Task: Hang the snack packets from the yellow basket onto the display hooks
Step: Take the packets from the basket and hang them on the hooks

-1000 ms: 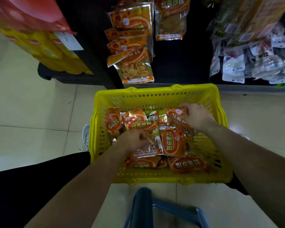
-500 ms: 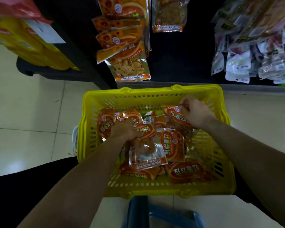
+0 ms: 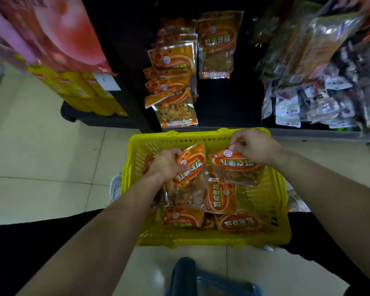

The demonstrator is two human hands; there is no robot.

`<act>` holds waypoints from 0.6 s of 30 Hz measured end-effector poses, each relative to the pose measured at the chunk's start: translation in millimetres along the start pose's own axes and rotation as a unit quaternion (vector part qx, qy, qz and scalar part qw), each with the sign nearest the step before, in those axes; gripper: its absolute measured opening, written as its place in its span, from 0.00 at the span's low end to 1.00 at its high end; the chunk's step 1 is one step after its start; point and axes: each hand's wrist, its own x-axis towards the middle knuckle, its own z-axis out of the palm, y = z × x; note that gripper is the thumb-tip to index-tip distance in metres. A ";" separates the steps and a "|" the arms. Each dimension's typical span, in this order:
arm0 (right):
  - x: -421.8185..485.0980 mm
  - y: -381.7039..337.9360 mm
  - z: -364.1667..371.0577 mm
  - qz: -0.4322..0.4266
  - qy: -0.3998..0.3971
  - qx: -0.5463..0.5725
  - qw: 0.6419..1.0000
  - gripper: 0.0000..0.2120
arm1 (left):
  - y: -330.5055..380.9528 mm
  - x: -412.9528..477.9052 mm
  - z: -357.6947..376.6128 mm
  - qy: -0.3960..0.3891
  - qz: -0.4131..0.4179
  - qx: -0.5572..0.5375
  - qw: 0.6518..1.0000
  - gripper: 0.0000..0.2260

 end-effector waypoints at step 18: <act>-82.2 -128.4 -119.4 -0.176 0.148 0.007 0.973 0.25 | 127.8 -124.5 -128.5 0.035 0.263 -0.028 0.964 0.10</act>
